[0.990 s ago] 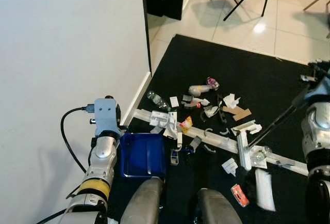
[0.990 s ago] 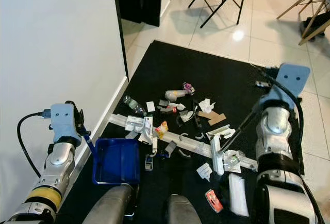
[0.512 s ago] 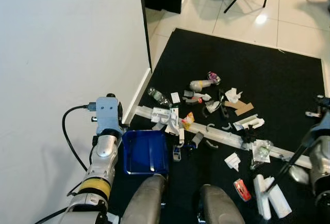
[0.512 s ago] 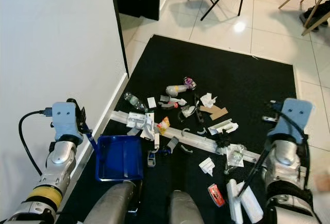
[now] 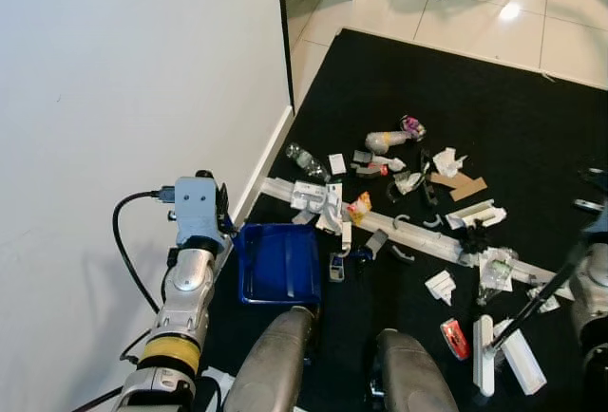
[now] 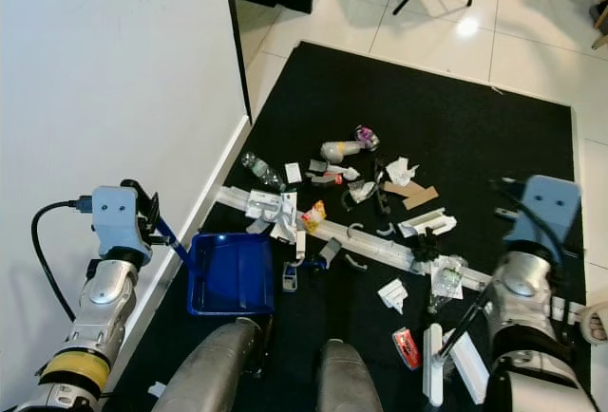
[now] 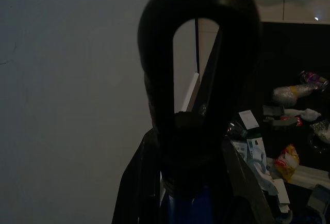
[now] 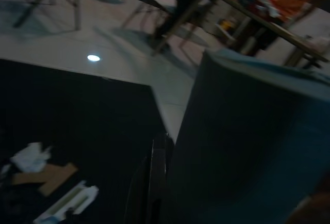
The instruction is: Sweep floor
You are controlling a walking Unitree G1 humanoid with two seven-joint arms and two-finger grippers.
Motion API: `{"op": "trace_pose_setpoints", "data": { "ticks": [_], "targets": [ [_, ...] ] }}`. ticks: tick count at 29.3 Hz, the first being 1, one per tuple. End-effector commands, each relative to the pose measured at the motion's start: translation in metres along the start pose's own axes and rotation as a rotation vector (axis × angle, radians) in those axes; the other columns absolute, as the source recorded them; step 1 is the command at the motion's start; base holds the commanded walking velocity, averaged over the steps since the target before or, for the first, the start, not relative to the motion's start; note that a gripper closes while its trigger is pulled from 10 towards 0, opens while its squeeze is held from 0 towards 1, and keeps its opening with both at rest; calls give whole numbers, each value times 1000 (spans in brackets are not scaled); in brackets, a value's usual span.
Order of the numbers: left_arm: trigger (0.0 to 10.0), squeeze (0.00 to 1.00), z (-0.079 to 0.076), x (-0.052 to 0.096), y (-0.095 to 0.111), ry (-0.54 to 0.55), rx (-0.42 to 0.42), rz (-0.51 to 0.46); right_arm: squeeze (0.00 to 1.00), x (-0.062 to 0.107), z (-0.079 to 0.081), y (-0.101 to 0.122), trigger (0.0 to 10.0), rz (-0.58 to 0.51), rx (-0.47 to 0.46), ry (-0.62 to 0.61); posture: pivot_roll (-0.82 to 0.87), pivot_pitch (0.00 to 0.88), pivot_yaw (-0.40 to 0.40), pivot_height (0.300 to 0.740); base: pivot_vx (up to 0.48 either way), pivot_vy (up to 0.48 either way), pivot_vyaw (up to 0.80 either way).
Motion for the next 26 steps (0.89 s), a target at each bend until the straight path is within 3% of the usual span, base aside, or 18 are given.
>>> {"op": "trace_pose_setpoints", "data": {
  "ticks": [1,7,9,11,14,17,18,22,24,26],
  "targets": [
    [10000,0,3,6,-15,-15,-44,80,0,3,-6,-14,10000,66,-1,-26,3,240,30,740,0,0,0],
    [10000,0,-1,3,-12,-25,-38,76,0,-6,3,5,10000,22,-27,-26,-4,228,33,740,0,0,0],
    [10000,0,-4,2,-11,-32,-37,77,0,-8,29,26,10000,-26,-79,33,-6,216,36,740,0,0,0],
    [10000,0,-4,1,-11,-32,-37,77,0,-8,35,30,10000,-36,-90,51,-6,216,36,740,0,0,0],
    [10000,0,-2,0,-9,-28,-37,74,0,1,78,58,10000,-116,-142,183,0,209,33,740,0,0,0],
    [10000,0,0,0,-7,-18,-35,71,0,11,105,72,10000,-149,-183,272,5,206,28,740,0,0,0],
    [10000,0,2,0,-7,-10,-34,70,0,20,122,78,10000,-170,-198,334,5,206,28,740,0,0,0],
    [10000,0,3,1,-8,-4,-31,71,0,31,137,83,10000,-191,-211,391,10,202,17,740,0,0,0],
    [10000,0,3,3,-9,3,-26,72,0,46,154,88,10000,-207,-245,463,12,201,7,740,0,0,0],
    [10000,0,3,3,-9,5,-24,73,0,50,158,89,10000,-209,-257,482,11,201,6,740,0,0,0]
  ]
}}
Point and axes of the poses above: a point about 5 cm out from each wrist's last joint towards the gripper, its own x axis pointing back from the gripper into the wrist, its own y axis along the axis of the wrist's last joint, z = x × y, the point moved 3 cm from there along -x, pointing out of the wrist towards the gripper, and after that the axes turned 5 degrees about x, right-handed, at the moved point
